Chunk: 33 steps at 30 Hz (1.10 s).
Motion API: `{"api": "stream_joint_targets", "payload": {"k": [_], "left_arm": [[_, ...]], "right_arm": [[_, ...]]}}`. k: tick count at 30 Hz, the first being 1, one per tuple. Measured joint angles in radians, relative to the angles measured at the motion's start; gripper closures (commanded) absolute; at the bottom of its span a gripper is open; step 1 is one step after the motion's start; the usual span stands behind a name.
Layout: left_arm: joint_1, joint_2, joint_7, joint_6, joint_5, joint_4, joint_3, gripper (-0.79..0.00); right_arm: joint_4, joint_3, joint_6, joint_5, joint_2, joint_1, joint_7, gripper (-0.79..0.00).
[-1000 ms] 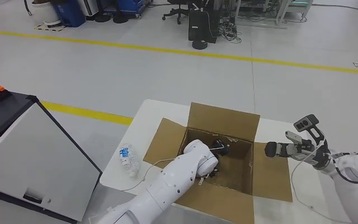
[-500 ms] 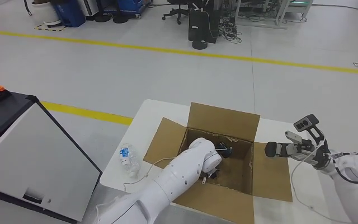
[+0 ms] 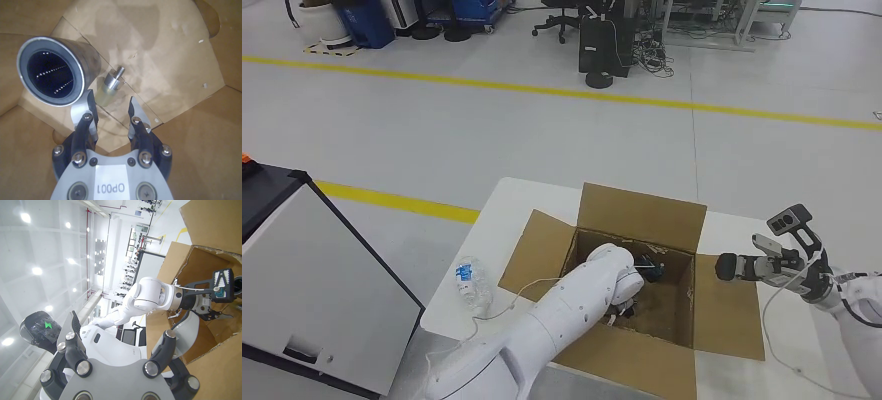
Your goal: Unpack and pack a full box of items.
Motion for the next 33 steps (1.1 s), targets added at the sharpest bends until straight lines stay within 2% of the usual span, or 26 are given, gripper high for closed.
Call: {"api": "stream_joint_targets", "payload": {"k": [5, 8, 9, 11, 23, 33], "left_arm": [[-0.020, -0.023, 0.019, -0.028, -0.009, 0.057, 0.018, -0.446], [-0.030, -0.036, 0.034, -0.034, -0.011, 0.086, 0.028, -0.416], [-0.033, -0.040, 0.037, -0.036, -0.012, 0.094, 0.030, -0.345], [-0.041, -0.048, 0.046, -0.040, -0.011, 0.112, 0.036, 0.000], [-0.073, -0.084, 0.071, -0.050, -0.017, 0.189, 0.052, 0.000], [-0.100, -0.084, 0.081, -0.029, -0.012, 0.152, 0.040, 0.000]], "right_arm": [[0.000, 0.000, 0.000, 0.000, 0.000, 0.000, 0.000, -0.785], [0.000, 0.000, 0.000, 0.000, 0.000, 0.000, 0.000, -0.785], [0.000, 0.000, 0.000, 0.000, 0.000, 0.000, 0.000, -0.785], [0.000, 0.000, 0.000, 0.000, 0.000, 0.000, 0.000, -0.785], [0.000, 0.000, 0.000, 0.000, 0.000, 0.000, 0.000, -0.785], [0.000, 0.000, 0.000, 0.000, 0.000, 0.000, 0.000, -0.785]]}}
